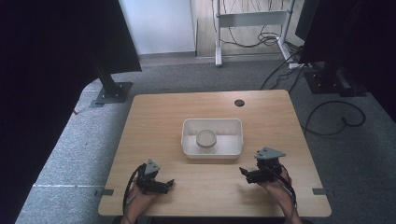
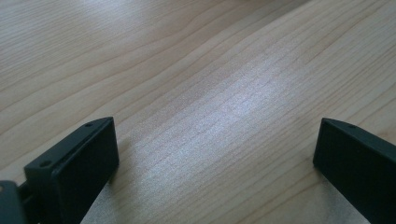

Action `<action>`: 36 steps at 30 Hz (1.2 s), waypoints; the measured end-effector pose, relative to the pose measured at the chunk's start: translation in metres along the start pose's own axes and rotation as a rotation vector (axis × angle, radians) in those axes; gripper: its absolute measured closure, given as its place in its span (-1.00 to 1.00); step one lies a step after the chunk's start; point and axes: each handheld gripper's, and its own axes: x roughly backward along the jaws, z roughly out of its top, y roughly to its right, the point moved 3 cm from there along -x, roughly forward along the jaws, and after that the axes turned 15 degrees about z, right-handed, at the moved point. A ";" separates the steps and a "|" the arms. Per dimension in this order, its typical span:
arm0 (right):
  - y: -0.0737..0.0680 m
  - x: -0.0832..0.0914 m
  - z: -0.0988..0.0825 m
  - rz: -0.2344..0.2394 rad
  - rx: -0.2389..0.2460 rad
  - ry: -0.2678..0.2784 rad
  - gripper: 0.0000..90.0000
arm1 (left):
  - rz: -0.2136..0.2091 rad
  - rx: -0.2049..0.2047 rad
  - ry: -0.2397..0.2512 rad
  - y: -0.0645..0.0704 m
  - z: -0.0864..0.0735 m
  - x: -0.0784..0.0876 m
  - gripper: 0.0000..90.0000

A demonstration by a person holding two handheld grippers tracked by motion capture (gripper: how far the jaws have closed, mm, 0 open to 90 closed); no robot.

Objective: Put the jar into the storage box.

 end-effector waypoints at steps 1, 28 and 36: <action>0.001 0.001 -0.002 -0.001 -0.001 0.000 -0.96 | 0.000 0.000 0.000 0.000 0.000 0.000 -1.00; 0.003 0.013 -0.042 -0.030 -0.058 -0.036 -0.96 | 0.000 0.000 0.000 0.000 0.000 0.000 -1.00; 0.001 0.013 -0.057 -0.027 -0.081 -0.073 -0.96 | 0.000 -0.001 -0.001 0.000 0.000 0.000 -1.00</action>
